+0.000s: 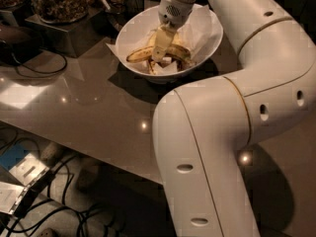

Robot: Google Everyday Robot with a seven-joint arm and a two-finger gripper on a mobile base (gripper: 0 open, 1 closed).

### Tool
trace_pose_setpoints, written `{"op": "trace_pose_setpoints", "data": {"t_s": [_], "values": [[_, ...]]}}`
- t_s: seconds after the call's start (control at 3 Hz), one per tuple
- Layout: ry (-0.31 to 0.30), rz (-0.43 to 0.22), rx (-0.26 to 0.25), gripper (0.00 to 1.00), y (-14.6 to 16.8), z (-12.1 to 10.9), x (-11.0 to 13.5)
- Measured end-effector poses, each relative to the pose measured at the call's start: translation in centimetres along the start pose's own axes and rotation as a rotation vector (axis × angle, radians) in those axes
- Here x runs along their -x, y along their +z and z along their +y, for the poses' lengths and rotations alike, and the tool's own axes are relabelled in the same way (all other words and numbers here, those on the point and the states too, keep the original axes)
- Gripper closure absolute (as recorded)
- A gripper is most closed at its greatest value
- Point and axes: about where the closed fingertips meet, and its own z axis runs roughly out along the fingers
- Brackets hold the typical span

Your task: Pick banana from white bowl

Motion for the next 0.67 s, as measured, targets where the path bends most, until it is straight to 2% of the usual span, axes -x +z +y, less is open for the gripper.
{"op": "trace_pose_setpoints", "data": {"t_s": [0.33,0.67], "values": [[0.000,0.002,0.011,0.44,0.46,-0.19,-0.47],[-0.030,0.010,0.010,0.63,0.38,-0.12,-0.71]]}}
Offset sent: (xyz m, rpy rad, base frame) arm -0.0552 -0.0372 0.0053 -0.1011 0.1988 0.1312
